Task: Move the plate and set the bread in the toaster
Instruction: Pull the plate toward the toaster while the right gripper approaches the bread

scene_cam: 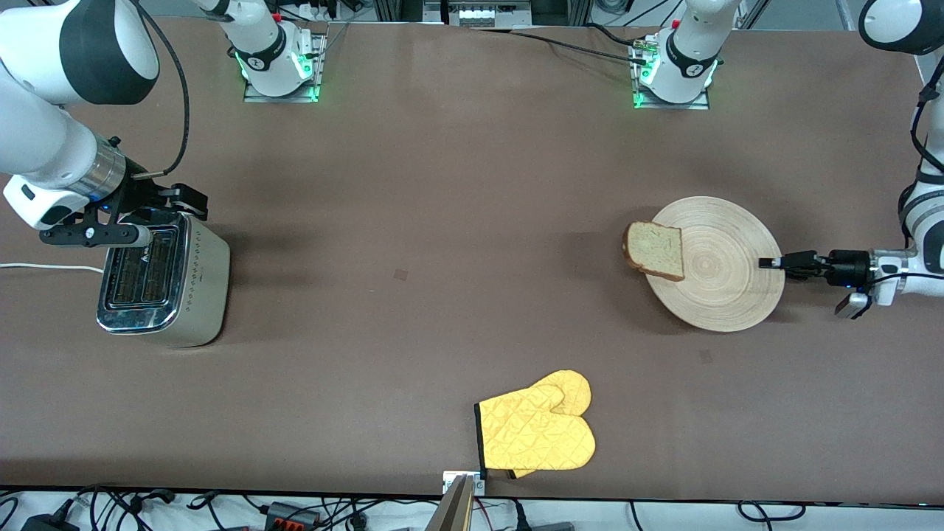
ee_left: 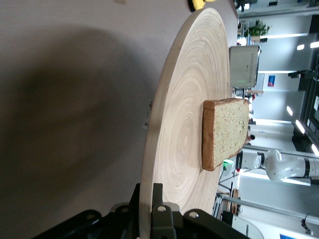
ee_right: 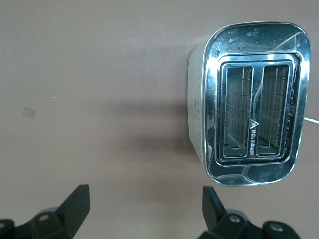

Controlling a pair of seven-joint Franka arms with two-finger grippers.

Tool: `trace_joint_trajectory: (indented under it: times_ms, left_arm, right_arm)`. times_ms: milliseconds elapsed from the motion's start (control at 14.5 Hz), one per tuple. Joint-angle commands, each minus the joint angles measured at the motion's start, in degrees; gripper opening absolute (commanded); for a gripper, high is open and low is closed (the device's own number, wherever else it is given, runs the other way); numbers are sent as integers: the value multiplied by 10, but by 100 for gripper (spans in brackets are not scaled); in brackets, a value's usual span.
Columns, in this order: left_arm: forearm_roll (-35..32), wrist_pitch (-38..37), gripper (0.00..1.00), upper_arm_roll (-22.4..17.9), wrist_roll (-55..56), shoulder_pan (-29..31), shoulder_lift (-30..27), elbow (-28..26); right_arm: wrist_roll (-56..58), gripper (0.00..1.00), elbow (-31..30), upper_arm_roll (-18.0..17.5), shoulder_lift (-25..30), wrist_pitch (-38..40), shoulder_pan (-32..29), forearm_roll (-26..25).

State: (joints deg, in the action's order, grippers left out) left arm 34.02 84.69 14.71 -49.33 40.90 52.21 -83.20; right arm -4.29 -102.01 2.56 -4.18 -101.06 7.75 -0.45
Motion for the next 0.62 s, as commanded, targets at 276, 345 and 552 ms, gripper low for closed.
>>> trace_joint_trajectory:
  times_ms: [276, 345, 552]
  left_arm:
    - [87, 77, 1, 25, 66, -107, -85, -126]
    - [123, 121, 1, 52, 66, -108, -90, -163]
    - [152, 265, 1, 143, 66, -108, -85, -228]
  right_arm:
    - [-7, 100, 6, 1, -7, -4, 3, 1]
    - [-7, 100, 6, 1, -7, -3, 3, 1]
    - [-6, 100, 5, 1, -7, -3, 2, 1]
